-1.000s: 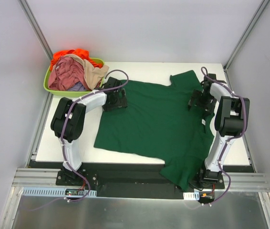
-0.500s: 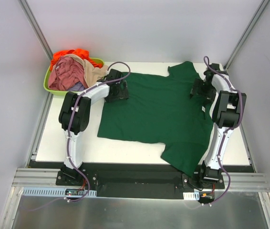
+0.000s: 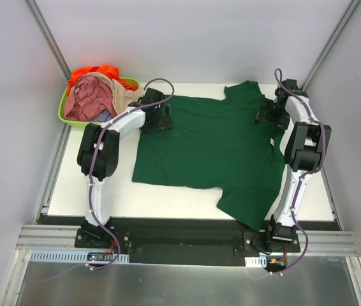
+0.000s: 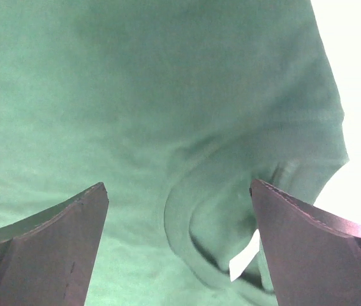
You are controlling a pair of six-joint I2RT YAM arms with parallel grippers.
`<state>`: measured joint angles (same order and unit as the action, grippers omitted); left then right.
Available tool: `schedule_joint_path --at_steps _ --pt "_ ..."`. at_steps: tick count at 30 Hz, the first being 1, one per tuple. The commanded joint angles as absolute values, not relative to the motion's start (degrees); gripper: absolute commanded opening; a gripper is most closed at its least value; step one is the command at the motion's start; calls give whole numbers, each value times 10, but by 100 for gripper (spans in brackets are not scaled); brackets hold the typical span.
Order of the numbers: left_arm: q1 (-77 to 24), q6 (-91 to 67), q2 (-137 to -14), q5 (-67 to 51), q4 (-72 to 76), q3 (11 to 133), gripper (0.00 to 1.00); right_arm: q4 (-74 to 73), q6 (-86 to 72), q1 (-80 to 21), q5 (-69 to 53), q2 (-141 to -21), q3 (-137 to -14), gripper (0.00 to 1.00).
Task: Fold and stack the t-shirts
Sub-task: Flatten out the tshirt, then grap the side of the flattened tshirt closest away from the robot with both arms
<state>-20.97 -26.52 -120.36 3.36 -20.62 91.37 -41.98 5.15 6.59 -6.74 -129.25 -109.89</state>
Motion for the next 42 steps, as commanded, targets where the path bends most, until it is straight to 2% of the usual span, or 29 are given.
schedule_joint_path --at_steps 1,6,15,19,22,25,27,29,32,34,42 --pt "-222 -257 -1094 8 -214 914 99 -429 37 66 -61 -1154 -1054 96" --pt "-238 -281 -964 30 -214 797 99 -406 9 57 -41 -969 -900 96" --pt "-237 -424 -682 81 -222 466 99 -254 -119 69 -80 -634 -525 96" --pt "-236 -458 -617 84 -243 381 98 -209 -172 84 -115 -566 -435 96" --pt "-236 -475 -582 95 -250 332 87 -204 -156 91 -150 -562 -409 96" --pt "-226 -485 -578 114 -249 316 71 -209 -149 94 -179 -568 -402 96" --pt "-223 -487 -598 119 -249 322 66 -210 -149 93 -188 -568 -396 97" --pt "-222 -488 -622 127 -249 330 54 -214 -147 94 -191 -564 -393 98" --pt "-219 -490 -667 123 -246 344 49 -226 -141 94 -182 -556 -389 98" --pt "-219 -490 -694 117 -243 353 41 -231 -141 94 -174 -549 -385 98" --pt "-219 -490 -753 98 -229 370 35 -251 -124 94 -156 -520 -375 99"
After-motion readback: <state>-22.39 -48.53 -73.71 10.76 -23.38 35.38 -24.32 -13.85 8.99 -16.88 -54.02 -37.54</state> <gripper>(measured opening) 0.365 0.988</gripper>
